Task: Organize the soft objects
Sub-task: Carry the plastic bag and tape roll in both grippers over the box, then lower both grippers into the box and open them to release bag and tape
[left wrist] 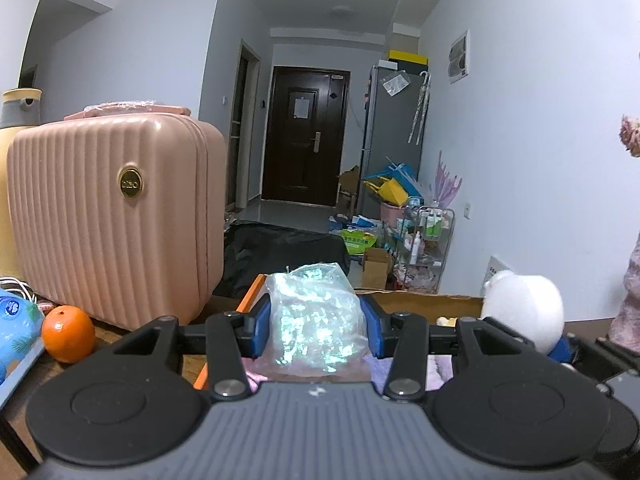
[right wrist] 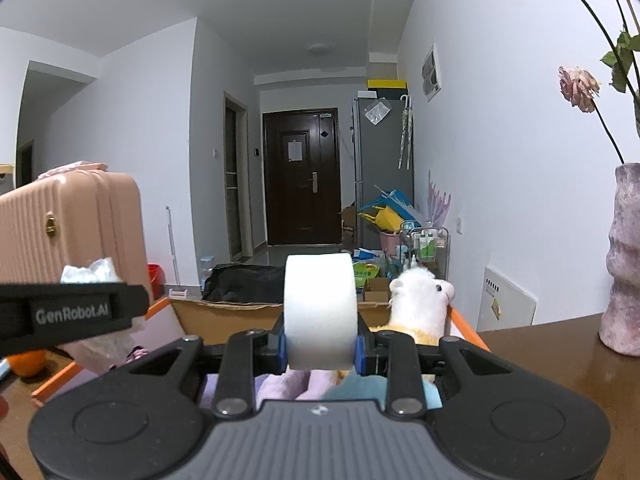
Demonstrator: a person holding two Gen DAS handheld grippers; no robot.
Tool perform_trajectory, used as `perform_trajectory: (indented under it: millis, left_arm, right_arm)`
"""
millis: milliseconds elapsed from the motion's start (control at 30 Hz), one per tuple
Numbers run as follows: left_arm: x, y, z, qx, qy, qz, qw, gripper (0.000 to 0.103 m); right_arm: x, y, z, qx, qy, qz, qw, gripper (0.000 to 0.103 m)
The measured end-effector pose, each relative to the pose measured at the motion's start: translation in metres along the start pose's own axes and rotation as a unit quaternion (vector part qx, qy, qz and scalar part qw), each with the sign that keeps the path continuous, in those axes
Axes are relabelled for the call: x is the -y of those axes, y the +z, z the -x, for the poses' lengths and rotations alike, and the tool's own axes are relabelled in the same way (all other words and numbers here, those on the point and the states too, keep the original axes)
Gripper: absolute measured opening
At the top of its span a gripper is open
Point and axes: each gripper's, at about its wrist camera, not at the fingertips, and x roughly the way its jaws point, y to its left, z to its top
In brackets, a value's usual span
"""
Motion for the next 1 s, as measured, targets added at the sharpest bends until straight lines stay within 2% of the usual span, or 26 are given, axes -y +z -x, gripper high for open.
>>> perform_trajectory:
  millis: [233, 567, 667, 700, 733, 800, 933, 967, 1000]
  left_arm:
    - [0.000, 0.001, -0.028, -0.012, 0.016, 0.007, 0.9998, 0.047]
    - [0.007, -0.005, -0.048, -0.016, 0.025, -0.020, 0.9994, 0.047]
    - [0.003, -0.005, -0.049, -0.016, 0.023, -0.013, 0.9995, 0.056]
    - [0.002, -0.005, -0.048, -0.014, 0.024, -0.013, 0.9995, 0.064]
    - [0.002, -0.005, -0.046, -0.010, 0.026, -0.011, 0.9996, 0.073]
    - [0.001, -0.005, -0.043, -0.002, 0.030, -0.008, 0.9995, 0.082]
    - [-0.005, -0.004, -0.040, 0.005, 0.047, 0.006, 0.9989, 0.100]
    - [-0.006, -0.003, -0.038, 0.008, 0.055, 0.009, 0.9984, 0.103]
    - [-0.007, -0.003, -0.037, 0.014, 0.061, 0.012, 0.9980, 0.103]
  right_arm:
    - [0.007, 0.004, -0.019, 0.002, -0.019, 0.002, 1.000, 0.028]
    - [0.013, 0.002, -0.039, -0.012, -0.030, 0.012, 0.999, 0.029]
    - [0.013, 0.001, -0.040, -0.021, -0.030, 0.010, 0.999, 0.029]
    - [0.013, 0.000, -0.040, -0.020, -0.034, 0.011, 0.999, 0.029]
    - [0.013, 0.001, -0.040, -0.019, -0.038, 0.013, 0.999, 0.033]
    - [0.013, 0.001, -0.038, -0.017, -0.041, 0.014, 0.999, 0.041]
    - [0.013, 0.001, -0.033, -0.007, -0.053, 0.015, 0.998, 0.071]
    - [0.013, 0.000, -0.032, -0.005, -0.055, 0.014, 0.998, 0.082]
    - [0.013, -0.001, -0.030, -0.003, -0.055, 0.014, 0.998, 0.087]
